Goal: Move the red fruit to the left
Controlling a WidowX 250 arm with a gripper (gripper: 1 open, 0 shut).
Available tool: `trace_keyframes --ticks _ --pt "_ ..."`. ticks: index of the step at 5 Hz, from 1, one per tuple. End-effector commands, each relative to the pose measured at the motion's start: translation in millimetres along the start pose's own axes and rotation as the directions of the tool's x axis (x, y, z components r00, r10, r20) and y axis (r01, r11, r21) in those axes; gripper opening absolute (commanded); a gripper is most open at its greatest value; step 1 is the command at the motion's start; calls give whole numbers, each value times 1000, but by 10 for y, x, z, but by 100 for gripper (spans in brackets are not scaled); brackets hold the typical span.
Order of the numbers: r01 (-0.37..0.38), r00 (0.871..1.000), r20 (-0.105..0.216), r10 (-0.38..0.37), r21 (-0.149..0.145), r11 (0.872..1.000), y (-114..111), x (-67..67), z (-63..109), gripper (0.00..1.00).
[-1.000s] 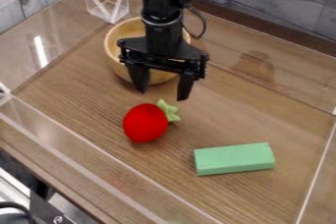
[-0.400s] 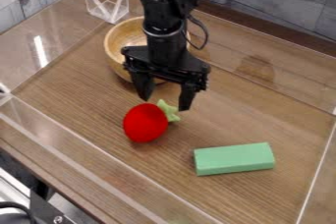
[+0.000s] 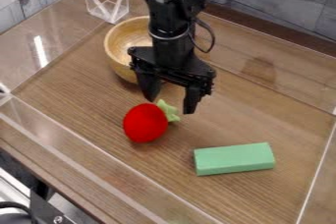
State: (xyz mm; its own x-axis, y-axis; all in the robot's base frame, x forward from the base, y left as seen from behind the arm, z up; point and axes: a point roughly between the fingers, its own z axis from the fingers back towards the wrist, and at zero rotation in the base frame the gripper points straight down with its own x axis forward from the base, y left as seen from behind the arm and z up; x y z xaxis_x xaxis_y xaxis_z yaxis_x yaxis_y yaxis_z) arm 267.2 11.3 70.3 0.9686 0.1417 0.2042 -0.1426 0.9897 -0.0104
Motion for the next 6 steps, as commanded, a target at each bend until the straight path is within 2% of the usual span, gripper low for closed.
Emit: trace_keyframes --ticks 1,2,4,6 --pt "-2 999 43 2 5 1000 62 153 85 100" --pt "-33 999 41 33 18 999 65 283 44 100" --pt "70 998 -6 -70 17 997 166 143 73 100" --pt "104 993 -50 -103 27 994 299 -43 -228 100"
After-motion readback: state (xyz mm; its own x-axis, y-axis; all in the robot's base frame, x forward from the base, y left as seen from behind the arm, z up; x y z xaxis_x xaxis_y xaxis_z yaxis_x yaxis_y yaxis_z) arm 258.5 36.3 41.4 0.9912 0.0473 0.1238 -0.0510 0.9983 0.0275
